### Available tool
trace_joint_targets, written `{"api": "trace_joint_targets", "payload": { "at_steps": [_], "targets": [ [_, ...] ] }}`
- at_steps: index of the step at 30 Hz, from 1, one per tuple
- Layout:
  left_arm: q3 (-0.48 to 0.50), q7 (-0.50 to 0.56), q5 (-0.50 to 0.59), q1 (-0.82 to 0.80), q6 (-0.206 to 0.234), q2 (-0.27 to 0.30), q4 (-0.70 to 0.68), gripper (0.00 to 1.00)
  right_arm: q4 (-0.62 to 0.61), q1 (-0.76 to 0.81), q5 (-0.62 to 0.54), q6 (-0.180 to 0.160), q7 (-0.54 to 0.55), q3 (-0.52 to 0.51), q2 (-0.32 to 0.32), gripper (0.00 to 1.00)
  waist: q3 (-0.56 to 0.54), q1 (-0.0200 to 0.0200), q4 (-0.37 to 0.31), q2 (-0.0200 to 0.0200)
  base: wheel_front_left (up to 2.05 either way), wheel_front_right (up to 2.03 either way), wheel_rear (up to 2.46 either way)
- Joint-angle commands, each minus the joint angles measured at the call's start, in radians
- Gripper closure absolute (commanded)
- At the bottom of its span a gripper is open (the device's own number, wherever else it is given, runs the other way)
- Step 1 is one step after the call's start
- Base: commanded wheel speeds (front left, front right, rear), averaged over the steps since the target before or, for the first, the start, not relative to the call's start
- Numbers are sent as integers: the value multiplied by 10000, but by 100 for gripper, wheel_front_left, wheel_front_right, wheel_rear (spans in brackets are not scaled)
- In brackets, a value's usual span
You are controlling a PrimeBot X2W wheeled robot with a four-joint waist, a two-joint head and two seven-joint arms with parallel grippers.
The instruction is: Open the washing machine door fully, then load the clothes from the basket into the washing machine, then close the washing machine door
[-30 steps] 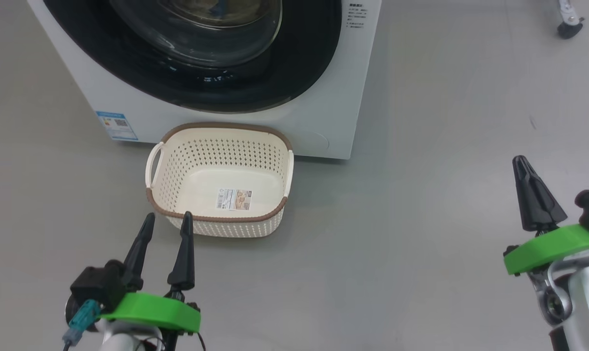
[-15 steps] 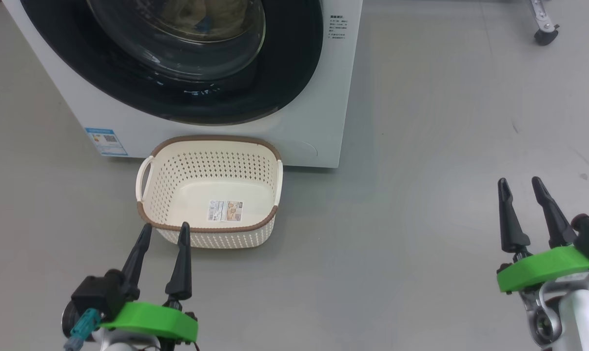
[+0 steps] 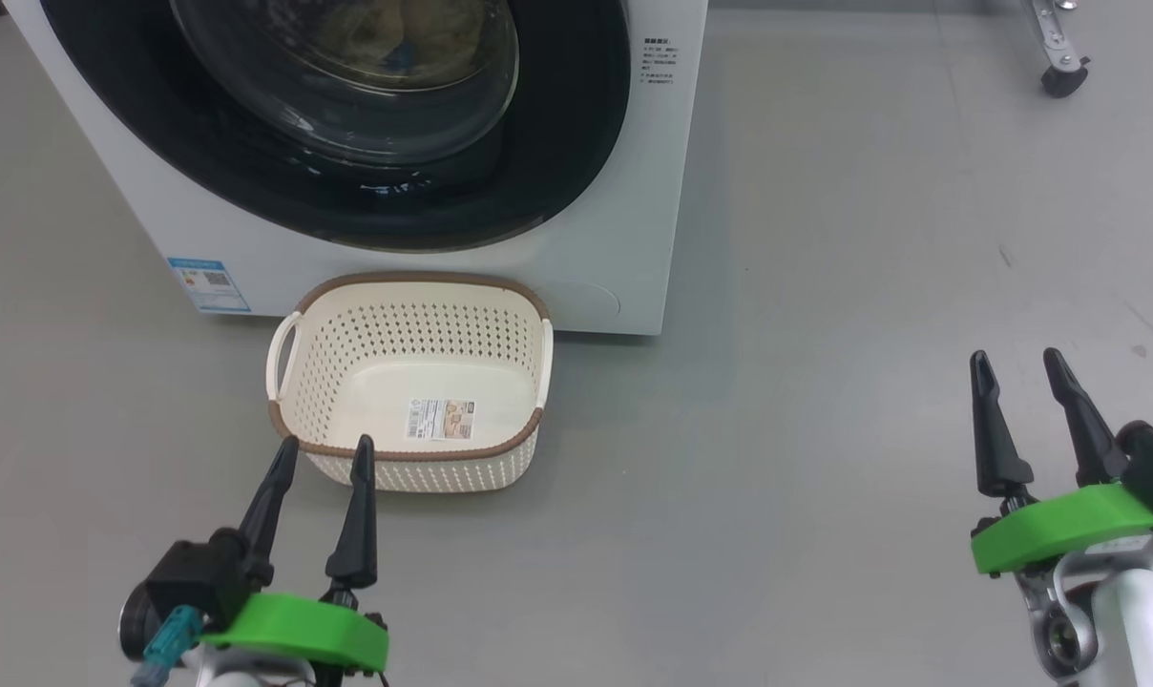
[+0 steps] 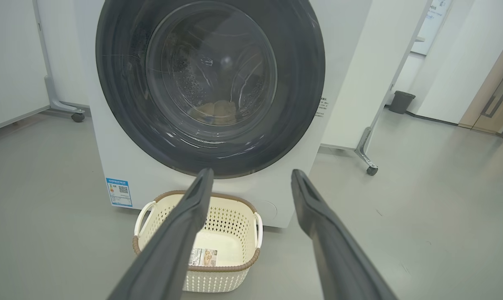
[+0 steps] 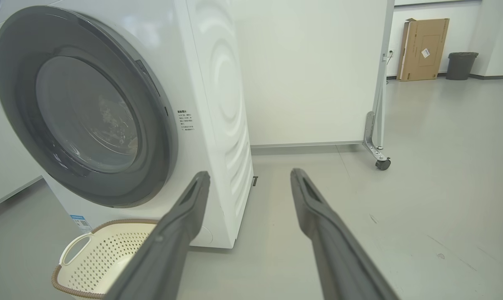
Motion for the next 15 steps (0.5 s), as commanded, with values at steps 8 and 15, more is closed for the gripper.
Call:
{"api": "trace_joint_targets", "payload": {
  "at_steps": [8,15],
  "targets": [
    [320,-109,181,-128,4,183,-334,0,-343,-135,-124,-36,-53,163,-14,0,-39,0,-39,-1,0,0,0],
    [291,-109,176,-106,4,198,-296,0,-327,-109,-126,-36,-53,154,-9,0,-105,0,-38,-1,0,0,0]
  ]
}}
